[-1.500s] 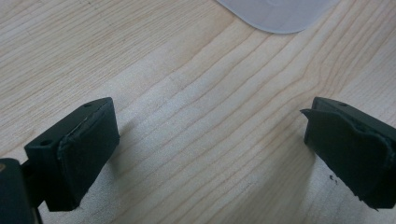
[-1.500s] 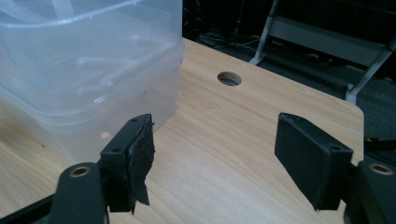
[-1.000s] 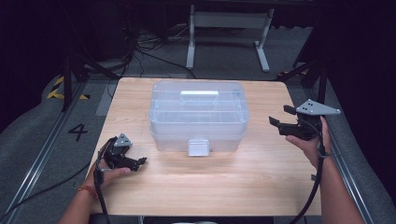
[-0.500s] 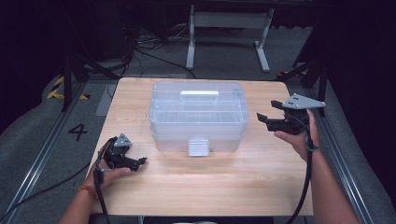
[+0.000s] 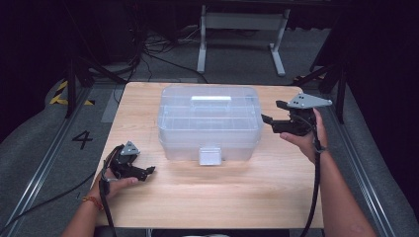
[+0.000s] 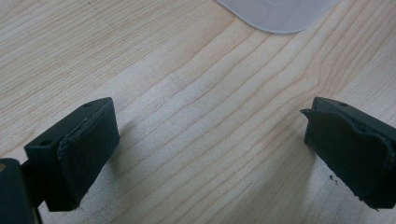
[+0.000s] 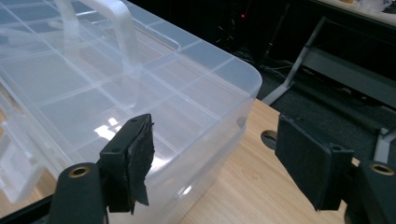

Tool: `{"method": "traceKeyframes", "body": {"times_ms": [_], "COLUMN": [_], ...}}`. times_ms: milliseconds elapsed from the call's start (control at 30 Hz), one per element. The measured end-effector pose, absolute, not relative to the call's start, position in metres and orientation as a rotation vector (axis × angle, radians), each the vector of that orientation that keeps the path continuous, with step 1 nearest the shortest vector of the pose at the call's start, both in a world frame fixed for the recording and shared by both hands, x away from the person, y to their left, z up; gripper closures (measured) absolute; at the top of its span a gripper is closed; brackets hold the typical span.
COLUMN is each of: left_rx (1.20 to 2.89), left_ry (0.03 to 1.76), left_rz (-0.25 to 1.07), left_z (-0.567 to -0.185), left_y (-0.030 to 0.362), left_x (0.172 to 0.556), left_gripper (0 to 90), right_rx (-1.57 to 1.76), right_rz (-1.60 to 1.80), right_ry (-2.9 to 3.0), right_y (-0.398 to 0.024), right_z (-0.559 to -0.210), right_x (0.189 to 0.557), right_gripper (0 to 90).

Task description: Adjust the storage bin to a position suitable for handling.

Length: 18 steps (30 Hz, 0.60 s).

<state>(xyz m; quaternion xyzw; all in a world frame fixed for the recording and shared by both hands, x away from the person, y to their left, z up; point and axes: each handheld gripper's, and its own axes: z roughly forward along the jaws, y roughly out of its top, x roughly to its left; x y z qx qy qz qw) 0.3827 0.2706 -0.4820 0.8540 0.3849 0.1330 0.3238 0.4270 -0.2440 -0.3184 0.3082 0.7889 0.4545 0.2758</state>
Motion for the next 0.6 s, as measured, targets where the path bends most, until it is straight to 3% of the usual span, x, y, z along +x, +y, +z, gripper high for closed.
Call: {"method": "traceKeyframes", "body": {"times_ms": [600], "left_rx": [2.237], "left_ry": [1.015], "left_rz": [0.351], "left_z": [-0.482], "left_y": [0.27], "left_x": [0.382], "left_gripper": [3.6], "right_rx": [0.778], "right_rz": [1.236], "right_ry": [2.167], "right_y": [-0.215], "right_z": [-0.309], "right_x": [0.438], "right_gripper": [31.1]}}
